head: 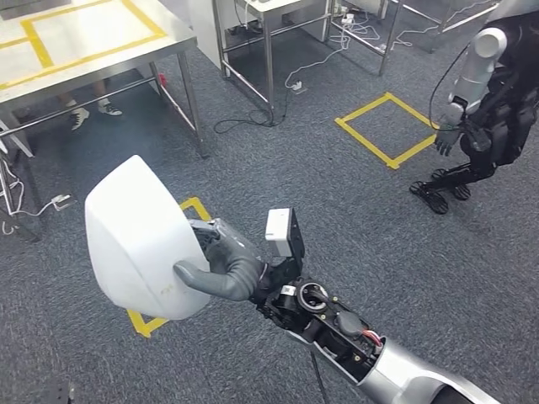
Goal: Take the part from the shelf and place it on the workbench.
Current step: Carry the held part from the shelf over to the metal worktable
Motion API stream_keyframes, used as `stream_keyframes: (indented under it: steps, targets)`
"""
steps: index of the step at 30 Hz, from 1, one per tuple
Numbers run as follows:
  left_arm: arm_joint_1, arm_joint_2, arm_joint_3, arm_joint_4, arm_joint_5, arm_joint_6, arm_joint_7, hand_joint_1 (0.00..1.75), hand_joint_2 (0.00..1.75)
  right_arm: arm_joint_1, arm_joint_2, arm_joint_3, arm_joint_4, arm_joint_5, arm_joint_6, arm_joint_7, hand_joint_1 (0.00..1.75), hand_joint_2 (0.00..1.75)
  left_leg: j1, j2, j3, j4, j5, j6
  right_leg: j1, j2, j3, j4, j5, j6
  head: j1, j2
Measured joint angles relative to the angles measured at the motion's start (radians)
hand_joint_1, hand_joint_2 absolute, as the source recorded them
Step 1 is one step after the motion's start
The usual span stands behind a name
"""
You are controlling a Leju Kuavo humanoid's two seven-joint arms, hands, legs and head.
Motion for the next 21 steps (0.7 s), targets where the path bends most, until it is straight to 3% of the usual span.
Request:
stream_keyframes:
  steps: [1,3,5,7,9,10,11,13,15,16,18,20,21]
  targets:
    - [0.0,0.0,0.0,0.0,-0.001,-0.001,0.0,0.0,1.75,0.0,0.0,0.0,0.0,0.001,-0.001,0.001,1.69,1.75,0.002,-0.01,-0.005,0.0,0.002,-0.006,0.001,0.01,0.01,-0.021,0.001,-0.003,0.001,0.0]
    - [0.005,0.003,0.0,0.001,-0.003,-0.001,0.0,0.0,1.75,0.001,0.0,0.0,-0.003,0.002,-0.002,0.004,1.69,1.75,0.006,-0.027,-0.012,-0.002,0.007,-0.019,0.0,-0.005,0.022,-0.035,0.002,-0.005,0.004,0.0]
    - [0.006,0.005,0.0,0.002,-0.005,-0.001,0.0,0.0,1.75,0.0,0.001,0.0,-0.007,0.002,-0.002,0.004,1.69,1.75,0.004,0.006,-0.028,0.029,-0.012,-0.029,-0.006,-0.029,0.031,-0.051,0.011,-0.011,-0.001,0.0]
    - [0.0,0.007,0.0,0.002,-0.005,-0.001,0.0,0.0,1.75,0.001,0.001,0.0,-0.009,0.003,-0.003,0.005,1.69,1.75,0.004,0.063,-0.085,0.14,-0.07,-0.039,-0.007,-0.057,0.036,-0.061,0.015,-0.016,-0.017,0.0]
    - [-0.001,0.008,0.0,0.002,-0.005,-0.001,0.0,0.0,1.75,0.006,0.001,0.0,-0.009,0.003,-0.005,0.005,1.69,1.75,0.009,0.084,-0.15,0.265,-0.116,-0.05,-0.006,-0.084,0.035,-0.061,0.013,-0.017,-0.03,0.0]
    - [0.0,0.008,0.0,0.002,-0.005,-0.001,0.0,0.0,1.75,0.009,0.001,0.0,-0.009,0.004,-0.006,0.006,1.69,1.75,0.012,0.088,-0.162,0.285,-0.114,-0.054,-0.006,-0.097,0.035,-0.06,0.011,-0.016,-0.034,0.0]
    - [0.002,0.008,0.0,0.002,-0.005,-0.001,0.0,0.0,1.75,0.01,0.001,0.0,-0.01,0.004,-0.006,0.006,1.69,1.75,0.016,0.093,-0.151,0.264,-0.094,-0.058,-0.006,-0.109,0.035,-0.059,0.009,-0.014,-0.039,0.0]
    - [0.002,0.01,0.0,0.002,-0.005,-0.001,0.0,0.0,1.75,0.011,0.001,0.0,-0.011,0.007,-0.006,0.007,1.69,1.75,0.02,0.12,-0.079,0.128,-0.03,-0.062,-0.006,-0.131,0.037,-0.053,0.001,-0.007,-0.048,0.0]
    - [0.0,0.012,0.0,0.002,-0.005,-0.001,0.0,0.0,1.75,0.011,0.002,0.0,-0.014,0.009,-0.005,0.008,1.69,1.75,0.017,0.149,-0.023,0.022,0.003,-0.052,-0.001,-0.147,0.038,-0.046,-0.01,0.006,-0.056,0.0]
    - [-0.001,0.012,0.0,0.002,-0.005,-0.001,0.001,0.0,1.75,0.011,0.002,0.0,-0.015,0.01,-0.005,0.009,1.69,1.75,0.015,0.152,-0.015,0.005,0.003,-0.043,0.002,-0.154,0.04,-0.044,-0.014,0.012,-0.056,0.0]
    - [0.001,0.012,0.0,0.002,-0.005,-0.001,0.001,0.0,1.75,0.011,0.002,-0.001,-0.016,0.011,-0.005,0.01,1.69,1.75,0.012,0.133,-0.016,0.007,0.0,-0.023,0.004,-0.166,0.046,-0.045,-0.021,0.023,-0.048,0.0]
    - [0.002,0.011,0.0,0.002,-0.005,-0.001,0.001,0.0,1.75,0.01,0.002,-0.001,-0.017,0.014,-0.002,0.01,1.69,1.75,0.014,0.116,-0.014,0.005,-0.001,-0.008,-0.001,-0.138,0.037,-0.016,-0.047,0.034,-0.04,0.0]
    - [0.002,0.011,0.0,0.002,-0.005,0.0,0.001,0.0,1.75,0.011,0.002,-0.001,-0.017,0.015,0.0,0.009,1.69,1.75,0.015,0.108,-0.012,0.004,0.0,-0.001,-0.003,-0.114,0.016,0.031,-0.075,0.037,-0.035,0.0]
